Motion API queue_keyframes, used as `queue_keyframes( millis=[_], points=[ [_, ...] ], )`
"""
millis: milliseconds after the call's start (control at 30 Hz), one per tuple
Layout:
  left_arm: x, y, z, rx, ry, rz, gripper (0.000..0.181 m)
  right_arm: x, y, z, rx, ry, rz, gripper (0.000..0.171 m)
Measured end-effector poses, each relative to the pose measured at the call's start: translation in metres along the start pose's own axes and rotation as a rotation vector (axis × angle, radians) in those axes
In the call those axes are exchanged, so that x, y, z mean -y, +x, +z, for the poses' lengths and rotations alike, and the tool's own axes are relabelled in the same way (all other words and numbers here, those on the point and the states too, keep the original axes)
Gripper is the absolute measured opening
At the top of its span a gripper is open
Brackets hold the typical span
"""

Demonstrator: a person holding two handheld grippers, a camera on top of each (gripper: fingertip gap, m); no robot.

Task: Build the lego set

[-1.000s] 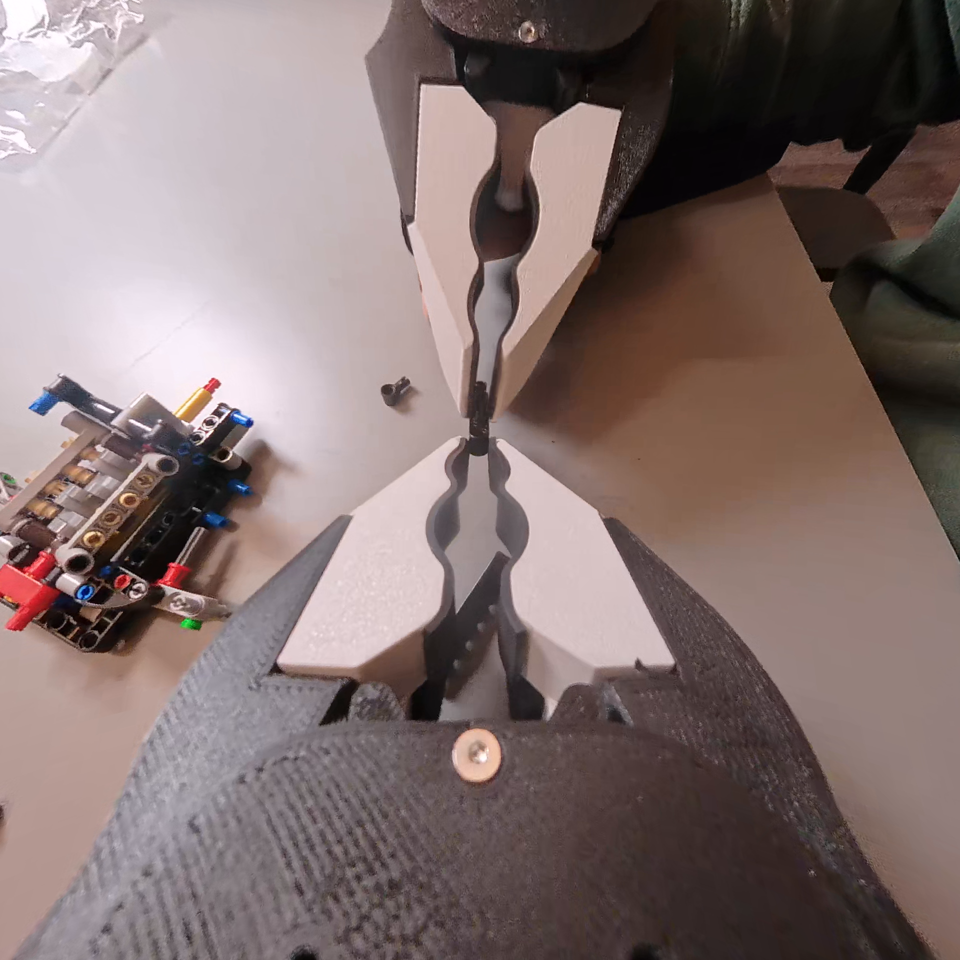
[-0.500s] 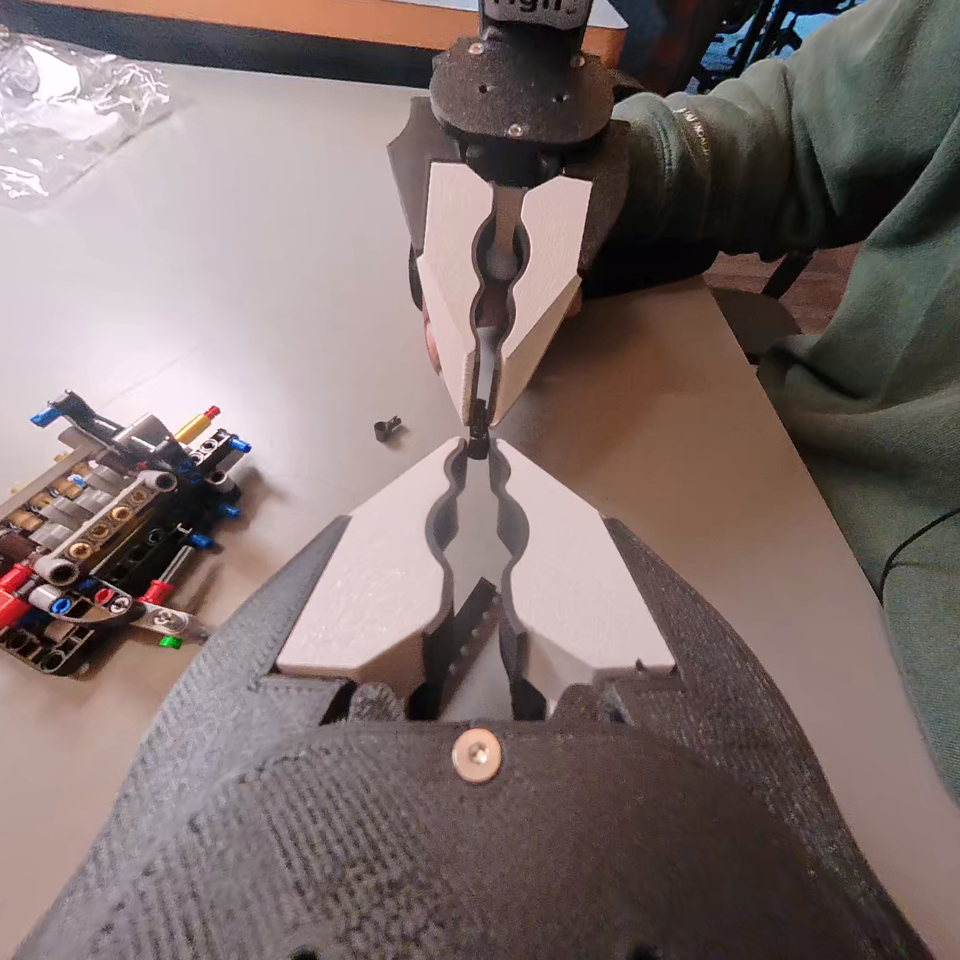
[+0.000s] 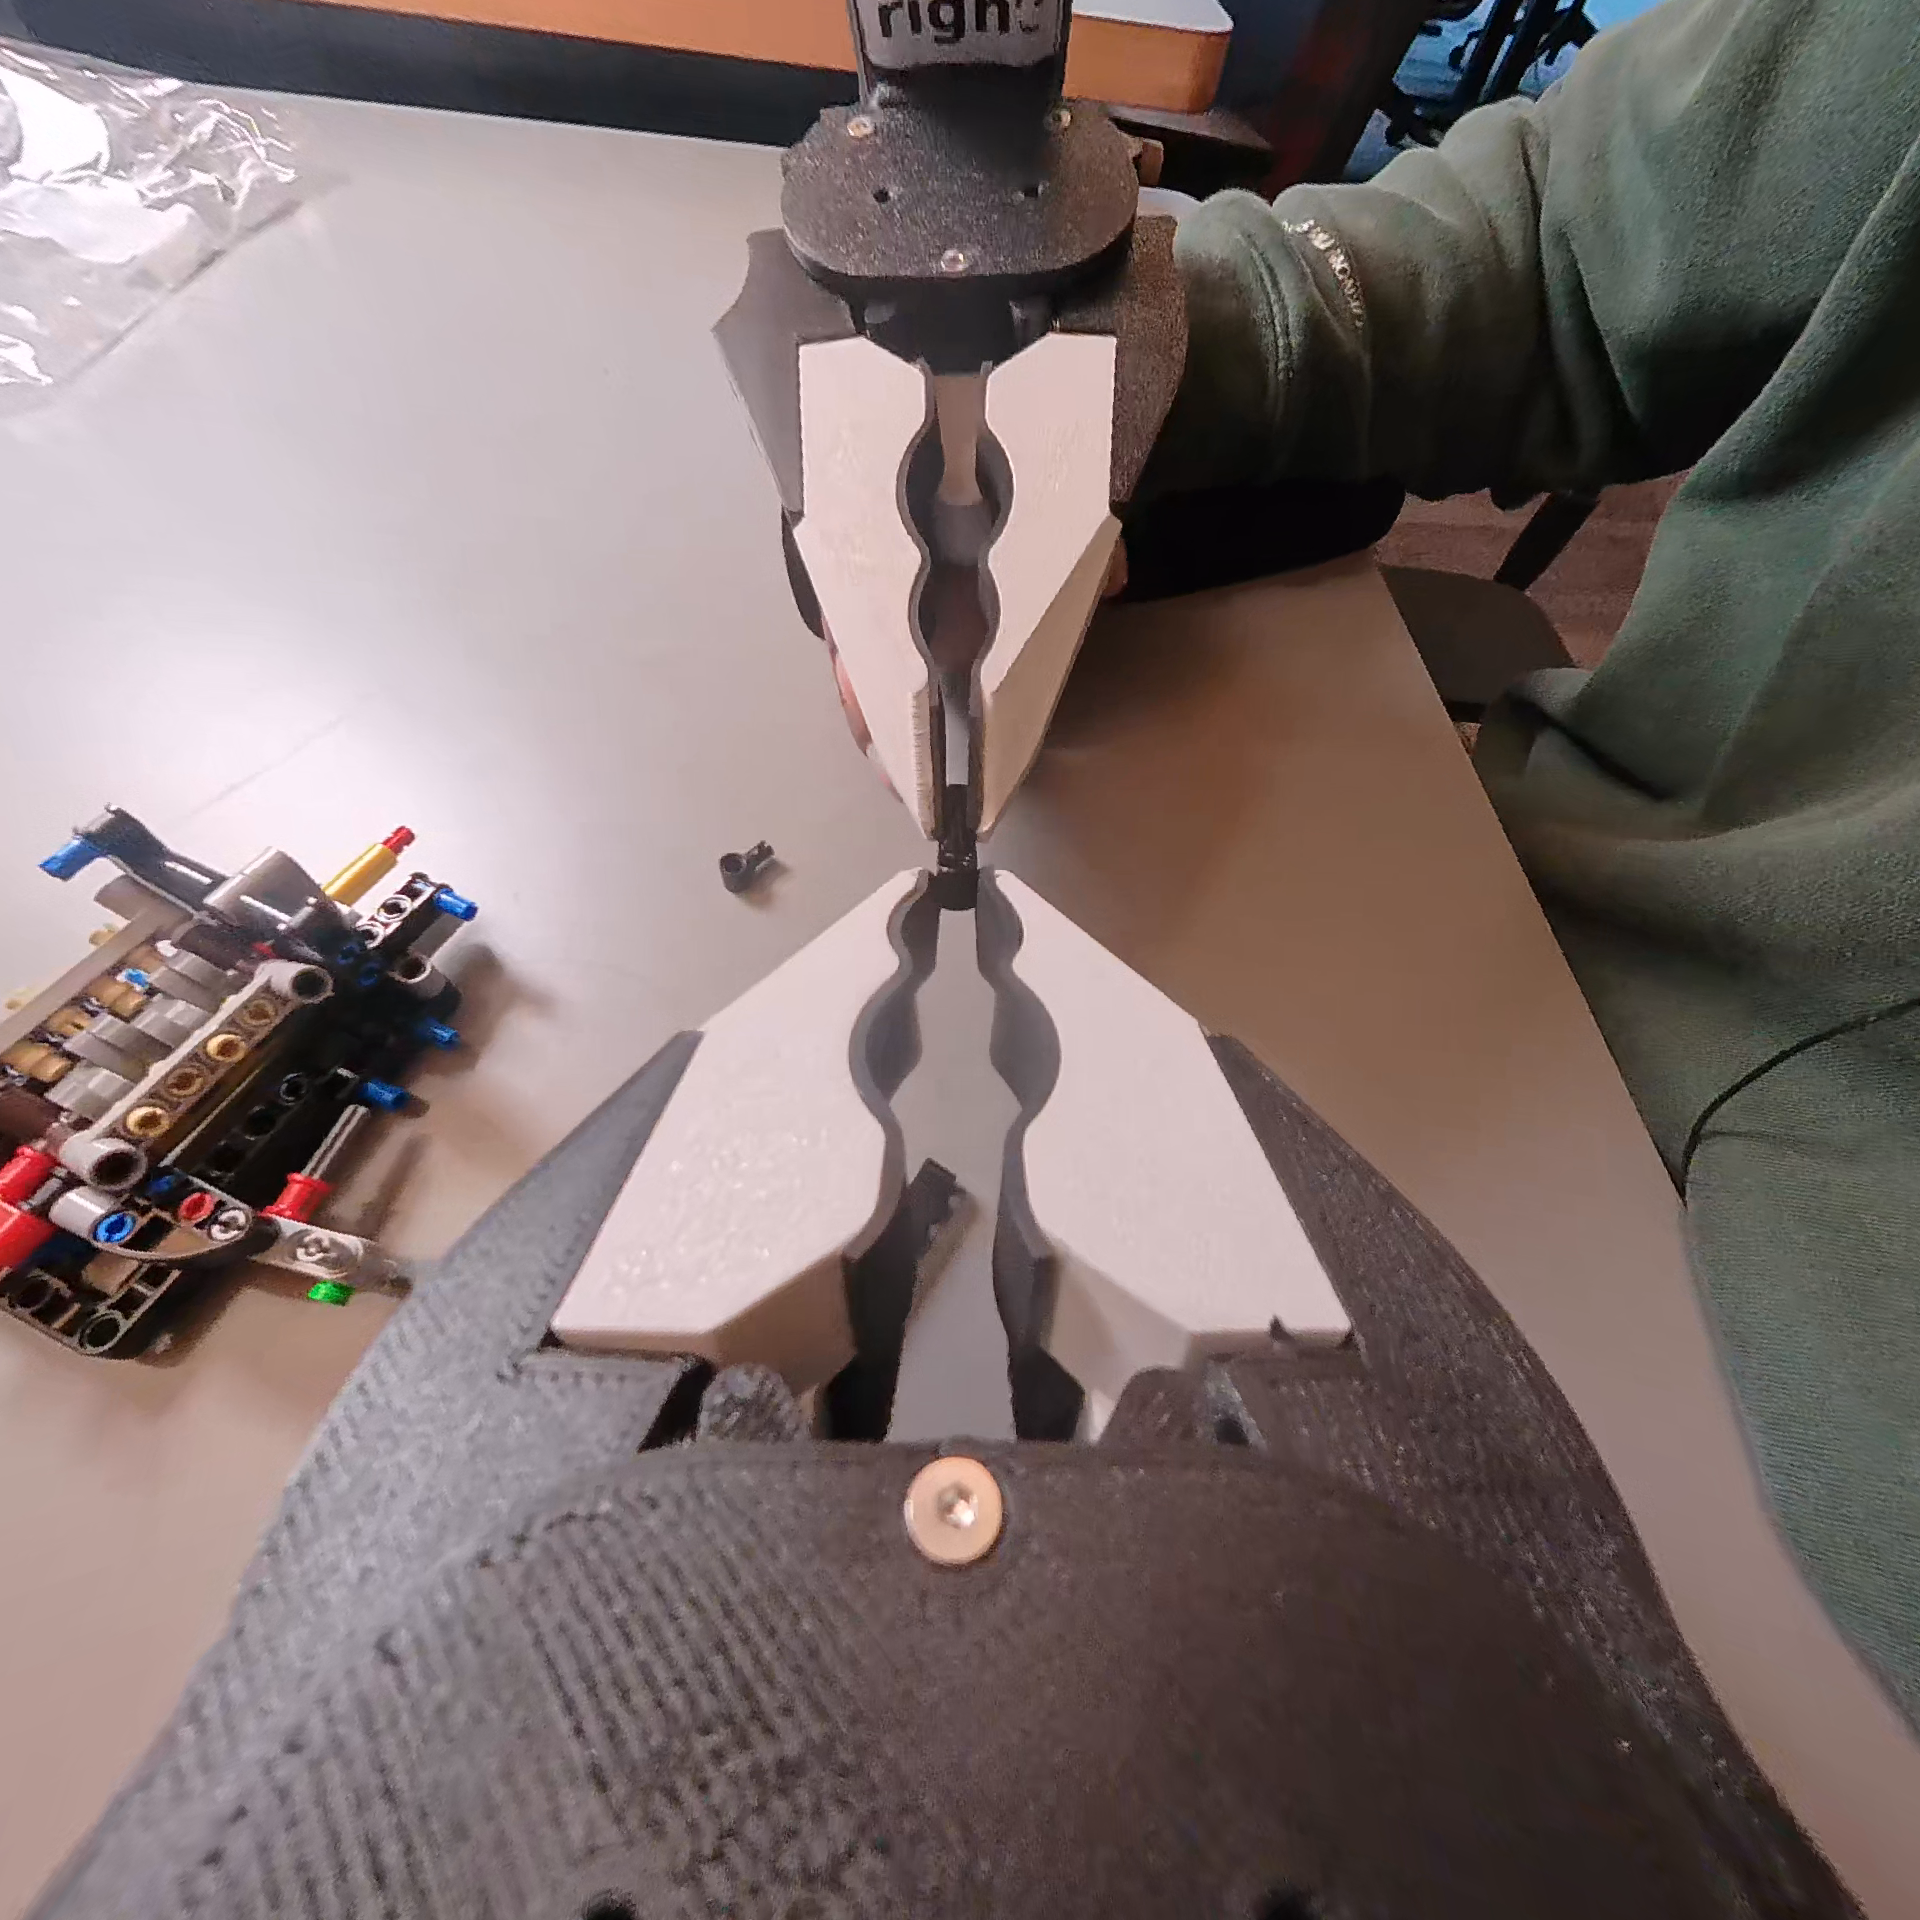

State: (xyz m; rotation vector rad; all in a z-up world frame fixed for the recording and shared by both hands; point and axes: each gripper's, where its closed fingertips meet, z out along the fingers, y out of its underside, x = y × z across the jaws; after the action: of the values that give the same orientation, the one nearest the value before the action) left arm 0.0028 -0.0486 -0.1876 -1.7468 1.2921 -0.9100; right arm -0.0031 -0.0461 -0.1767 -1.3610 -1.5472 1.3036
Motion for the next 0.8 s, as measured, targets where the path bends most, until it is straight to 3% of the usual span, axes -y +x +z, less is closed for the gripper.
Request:
queue_keyframes(
  millis=[67, 133, 200, 300, 633, 800],
  points=[
    [-0.009, -0.001, 0.001, 0.002, -0.056, -0.005, 0.006, 0.0, -0.001, -0.001, 0.01, -0.001, -0.001, 0.002],
    [-0.039, -0.012, 0.002, 0.055, -0.176, 0.015, 0.007, 0.034, 0.012, -0.028, -0.013, 0.182, 0.064, 0.001],
    [-0.025, -0.01, -0.003, 0.035, -0.079, -0.045, 0.006, 0.032, 0.025, -0.044, -0.124, 0.133, -0.022, 0.003],
    [-0.001, -0.016, -0.006, 0.066, -0.002, -0.022, 0.006, 0.031, 0.021, -0.042, -0.087, 0.192, 0.065, 0.002],
    [-0.047, -0.028, 0.016, 0.142, -0.22, 0.019, 0.006, 0.062, 0.015, -0.052, 0.08, 0.435, 0.27, 0.003],
    [-0.035, -0.027, 0.012, 0.127, -0.151, -0.012, 0.018, 0.066, 0.007, -0.049, 0.148, 0.478, 0.318, 0.002]
  ],
)
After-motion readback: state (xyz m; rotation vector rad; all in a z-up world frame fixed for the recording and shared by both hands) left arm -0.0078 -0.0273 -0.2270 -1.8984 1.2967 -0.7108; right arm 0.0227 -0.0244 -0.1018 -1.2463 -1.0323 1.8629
